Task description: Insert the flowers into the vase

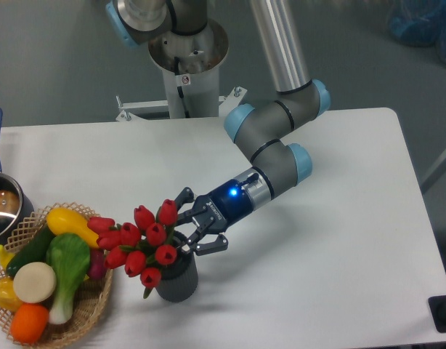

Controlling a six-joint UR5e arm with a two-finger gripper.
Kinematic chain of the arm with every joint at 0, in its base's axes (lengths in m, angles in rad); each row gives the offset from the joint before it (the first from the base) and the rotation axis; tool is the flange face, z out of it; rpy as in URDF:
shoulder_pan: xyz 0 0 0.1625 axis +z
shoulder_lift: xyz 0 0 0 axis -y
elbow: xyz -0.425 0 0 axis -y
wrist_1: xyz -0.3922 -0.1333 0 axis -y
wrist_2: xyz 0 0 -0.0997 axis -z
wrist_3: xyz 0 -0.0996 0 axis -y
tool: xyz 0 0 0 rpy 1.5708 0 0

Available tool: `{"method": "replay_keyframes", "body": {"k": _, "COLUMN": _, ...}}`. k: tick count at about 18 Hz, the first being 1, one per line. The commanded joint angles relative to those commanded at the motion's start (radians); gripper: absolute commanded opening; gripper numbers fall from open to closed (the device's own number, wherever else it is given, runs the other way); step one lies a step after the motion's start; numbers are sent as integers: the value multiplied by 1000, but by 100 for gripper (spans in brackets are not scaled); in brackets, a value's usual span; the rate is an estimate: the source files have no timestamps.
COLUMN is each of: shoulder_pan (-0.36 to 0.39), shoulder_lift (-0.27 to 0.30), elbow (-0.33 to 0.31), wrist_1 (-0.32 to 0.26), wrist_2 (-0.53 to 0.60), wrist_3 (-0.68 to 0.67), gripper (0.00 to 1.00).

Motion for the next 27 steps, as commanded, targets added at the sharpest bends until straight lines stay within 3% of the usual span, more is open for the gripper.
{"method": "replay_keyframes", "body": {"k": 1, "shoulder_pan": 3, "shoulder_lift": 5, "elbow": 0, "wrist_1": 0, "wrist_2": 0, "wrist_3": 2, "gripper": 100}}
{"method": "replay_keyframes", "body": {"k": 13, "shoulder_pan": 95, "shoulder_lift": 57, "elbow": 15, "wrist_1": -2, "wrist_2": 37, "wrist_3": -5, "gripper": 100}}
{"method": "replay_keyframes", "body": {"k": 21, "shoulder_pan": 175, "shoulder_lift": 110, "elbow": 60, "wrist_1": -3, "wrist_2": 280, "wrist_3": -11, "gripper": 100}}
{"method": "replay_keyframes", "body": {"k": 27, "shoulder_pan": 190, "shoulder_lift": 153, "elbow": 156, "wrist_1": -6, "wrist_2": 616, "wrist_3": -101, "gripper": 100}}
